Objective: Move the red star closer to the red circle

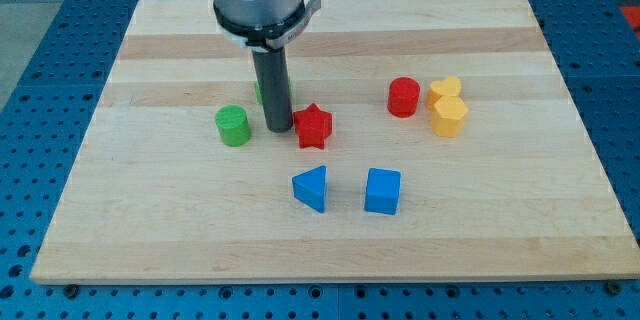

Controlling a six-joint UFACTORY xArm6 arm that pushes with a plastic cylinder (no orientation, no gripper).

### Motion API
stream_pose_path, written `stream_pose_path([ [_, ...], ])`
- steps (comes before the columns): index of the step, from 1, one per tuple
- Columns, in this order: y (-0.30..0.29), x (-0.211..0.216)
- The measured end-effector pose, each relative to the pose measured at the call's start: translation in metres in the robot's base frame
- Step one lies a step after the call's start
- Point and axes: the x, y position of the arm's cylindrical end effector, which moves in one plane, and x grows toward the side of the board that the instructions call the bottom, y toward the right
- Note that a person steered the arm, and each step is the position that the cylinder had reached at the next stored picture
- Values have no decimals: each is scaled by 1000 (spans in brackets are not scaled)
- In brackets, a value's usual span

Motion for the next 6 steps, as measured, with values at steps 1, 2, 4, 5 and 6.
stream_pose_path([
  [1,26,4],
  [2,44,8],
  [4,24,29],
  [5,45,32],
  [6,92,32],
])
